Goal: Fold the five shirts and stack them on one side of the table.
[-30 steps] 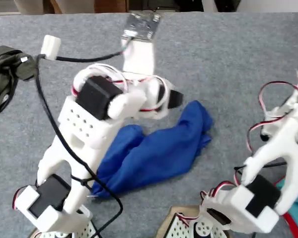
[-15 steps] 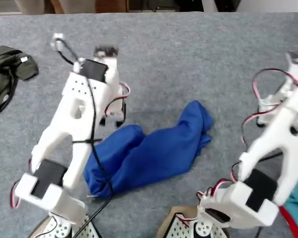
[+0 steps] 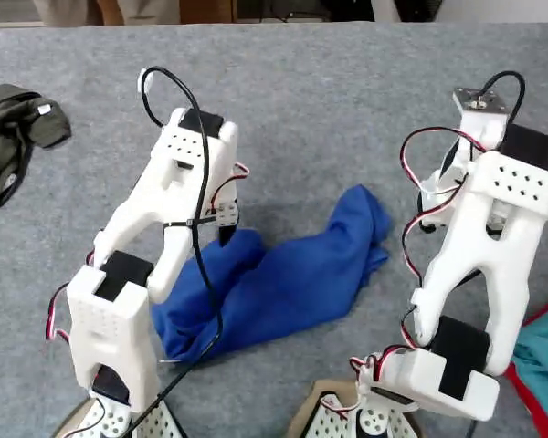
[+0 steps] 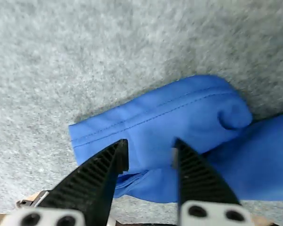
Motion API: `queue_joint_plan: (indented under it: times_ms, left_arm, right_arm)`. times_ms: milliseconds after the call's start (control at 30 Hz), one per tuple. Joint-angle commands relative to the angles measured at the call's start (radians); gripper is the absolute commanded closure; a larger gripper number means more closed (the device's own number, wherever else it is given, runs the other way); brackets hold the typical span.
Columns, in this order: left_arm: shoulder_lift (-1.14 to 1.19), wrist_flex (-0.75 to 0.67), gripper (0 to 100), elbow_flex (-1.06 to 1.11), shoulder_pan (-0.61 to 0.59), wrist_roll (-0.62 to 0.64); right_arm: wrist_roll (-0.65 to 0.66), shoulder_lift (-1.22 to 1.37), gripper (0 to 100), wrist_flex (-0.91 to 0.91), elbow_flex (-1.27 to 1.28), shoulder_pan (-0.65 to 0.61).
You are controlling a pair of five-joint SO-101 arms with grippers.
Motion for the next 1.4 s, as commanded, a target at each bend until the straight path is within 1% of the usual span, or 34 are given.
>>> queue_joint_plan:
  times_ms: [0, 67, 333, 400, 500, 533, 567, 633, 767, 900, 1000, 1200, 1367]
  left_arm:
    - [-0.031, 0.014, 76, -0.068, 0.025, 0.061]
    - [-0.022, 0.008, 75, -0.081, 0.037, 0.083]
    - [0.153, -0.057, 75, -0.1, 0.092, 0.08]
    - [0.189, -0.069, 81, -0.104, 0.098, 0.078]
    - [0.223, -0.069, 97, -0.141, 0.092, 0.071]
    - [0.226, -0.064, 99, -0.155, 0.089, 0.054]
    - [0.228, -0.063, 97, -0.163, 0.089, 0.032]
    - [0.225, -0.048, 99, -0.192, 0.091, 0.015]
    - [0.174, 0.008, 98, -0.338, 0.084, 0.008]
    - [0.111, 0.005, 98, -0.589, 0.002, 0.012]
    - [0.122, 0.003, 98, -0.752, -0.083, 0.012]
    - [0.128, 0.006, 98, -0.937, -0.273, 0.014]
    - [0.082, 0.015, 98, -1.122, -0.351, 0.014]
  right_arm:
    - [-0.002, -0.05, 72.7, 0.014, 0.005, -0.008]
    - [-0.002, -0.05, 72.7, 0.014, 0.005, -0.008]
    - [-0.006, -0.05, 72.7, 0.012, 0.004, -0.008]
    - [-0.003, -0.05, 72.7, 0.012, 0.004, -0.008]
    - [-0.003, -0.05, 72.7, 0.012, 0.004, -0.008]
    - [-0.003, -0.05, 72.7, 0.012, 0.004, -0.008]
    - [-0.003, -0.05, 72.7, 0.012, 0.004, -0.008]
    - [-0.008, -0.05, 72.7, 0.012, 0.004, -0.008]
    - [-0.008, -0.05, 72.7, 0.012, 0.004, -0.012]
    - [-0.008, -0.05, 72.7, 0.012, 0.004, -0.015]
    - [-0.008, -0.05, 72.7, 0.012, 0.005, -0.015]
    - [-0.009, -0.05, 72.7, 0.012, 0.005, -0.018]
    - [-0.009, -0.048, 72.7, 0.012, 0.005, -0.018]
